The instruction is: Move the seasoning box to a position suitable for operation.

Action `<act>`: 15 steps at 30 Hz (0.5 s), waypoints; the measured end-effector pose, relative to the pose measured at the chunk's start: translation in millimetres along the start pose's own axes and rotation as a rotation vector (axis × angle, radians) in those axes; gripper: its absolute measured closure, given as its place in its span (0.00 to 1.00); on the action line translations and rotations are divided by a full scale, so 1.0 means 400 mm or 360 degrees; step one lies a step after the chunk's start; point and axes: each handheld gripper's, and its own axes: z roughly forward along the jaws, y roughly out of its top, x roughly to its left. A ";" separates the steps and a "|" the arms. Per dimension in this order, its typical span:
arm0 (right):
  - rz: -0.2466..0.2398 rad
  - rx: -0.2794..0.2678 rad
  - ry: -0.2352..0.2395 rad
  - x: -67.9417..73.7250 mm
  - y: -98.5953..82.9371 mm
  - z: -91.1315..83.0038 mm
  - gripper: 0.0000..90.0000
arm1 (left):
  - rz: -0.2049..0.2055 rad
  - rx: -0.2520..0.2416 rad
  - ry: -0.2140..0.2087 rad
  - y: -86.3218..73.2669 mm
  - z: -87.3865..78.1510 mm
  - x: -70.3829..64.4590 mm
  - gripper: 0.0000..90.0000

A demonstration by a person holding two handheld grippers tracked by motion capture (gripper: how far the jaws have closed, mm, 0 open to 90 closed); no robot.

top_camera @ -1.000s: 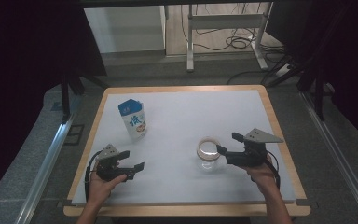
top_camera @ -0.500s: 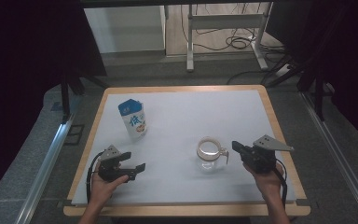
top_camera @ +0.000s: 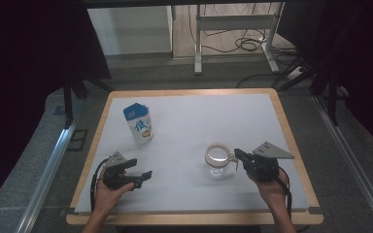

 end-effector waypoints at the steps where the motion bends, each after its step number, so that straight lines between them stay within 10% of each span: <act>1: -0.0003 0.0005 -0.0006 0.002 0.001 -0.001 1.00 | 0.0001 0.0005 0.0001 0.000 0.001 0.000 0.19; 15: -0.0012 0.0031 -0.0037 0.005 -0.003 0.005 1.00 | 0.0011 0.0005 -0.0001 0.000 0.002 -0.007 0.19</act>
